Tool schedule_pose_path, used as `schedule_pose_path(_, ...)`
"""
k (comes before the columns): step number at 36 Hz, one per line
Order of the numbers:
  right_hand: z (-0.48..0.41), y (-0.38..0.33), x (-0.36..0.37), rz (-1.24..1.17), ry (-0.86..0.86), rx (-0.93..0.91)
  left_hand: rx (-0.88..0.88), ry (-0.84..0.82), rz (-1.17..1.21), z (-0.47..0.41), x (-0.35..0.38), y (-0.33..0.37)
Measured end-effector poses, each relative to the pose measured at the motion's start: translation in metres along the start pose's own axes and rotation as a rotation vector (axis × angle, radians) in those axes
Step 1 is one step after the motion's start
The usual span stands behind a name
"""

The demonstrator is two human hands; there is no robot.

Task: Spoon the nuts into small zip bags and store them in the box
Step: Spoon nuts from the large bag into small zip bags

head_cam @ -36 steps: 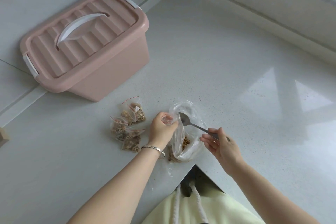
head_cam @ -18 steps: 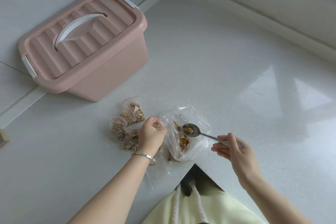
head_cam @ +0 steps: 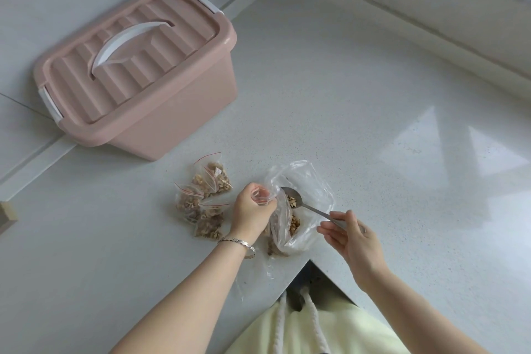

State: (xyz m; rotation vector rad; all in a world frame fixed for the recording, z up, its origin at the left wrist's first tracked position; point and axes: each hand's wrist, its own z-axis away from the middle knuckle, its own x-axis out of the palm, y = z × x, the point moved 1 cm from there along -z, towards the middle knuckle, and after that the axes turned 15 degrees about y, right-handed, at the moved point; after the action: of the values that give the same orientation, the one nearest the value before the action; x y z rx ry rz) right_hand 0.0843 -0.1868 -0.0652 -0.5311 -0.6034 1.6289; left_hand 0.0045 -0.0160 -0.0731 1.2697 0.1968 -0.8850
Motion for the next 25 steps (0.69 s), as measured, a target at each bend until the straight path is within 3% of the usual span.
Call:
schedule_pose_path(7,0.0,-0.012,-0.023,-0.063,-0.03,-0.012,0.064,0.137,0.072,0.001,-0.006,0.003)
schedule_pose_path(13,0.018,-0.03,-0.03,-0.044,-0.035,-0.15,0.281,0.32,0.104,0.017,-0.019,0.011)
schedule_pose_path(25,0.076,-0.056,-0.004,0.007,-0.17,-0.633,0.289,0.248,0.202,0.033,-0.016,0.03)
